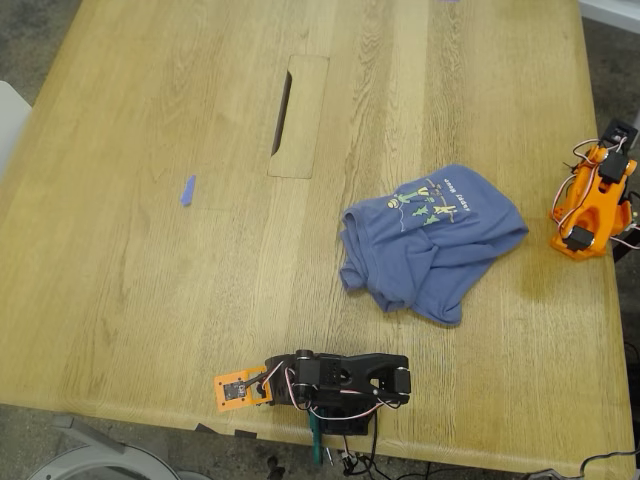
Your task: Fold a T-shirt
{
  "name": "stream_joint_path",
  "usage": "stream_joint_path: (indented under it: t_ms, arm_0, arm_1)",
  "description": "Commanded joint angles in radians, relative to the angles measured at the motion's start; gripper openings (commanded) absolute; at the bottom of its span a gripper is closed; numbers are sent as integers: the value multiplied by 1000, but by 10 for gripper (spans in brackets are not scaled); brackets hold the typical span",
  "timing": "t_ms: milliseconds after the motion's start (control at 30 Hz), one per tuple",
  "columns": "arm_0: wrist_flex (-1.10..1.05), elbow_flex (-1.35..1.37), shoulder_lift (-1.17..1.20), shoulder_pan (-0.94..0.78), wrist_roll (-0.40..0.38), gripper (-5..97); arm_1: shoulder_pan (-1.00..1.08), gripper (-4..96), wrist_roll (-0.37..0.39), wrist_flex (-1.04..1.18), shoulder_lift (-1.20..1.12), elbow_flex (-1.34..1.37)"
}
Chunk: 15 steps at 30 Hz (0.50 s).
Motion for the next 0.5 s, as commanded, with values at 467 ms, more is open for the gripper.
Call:
stream_joint_path:
  t_ms: [467]
  arm_0:
    - [11, -12, 114, 32, 2, 2]
  arm_1:
    - [28, 4, -124, 14, 6, 69]
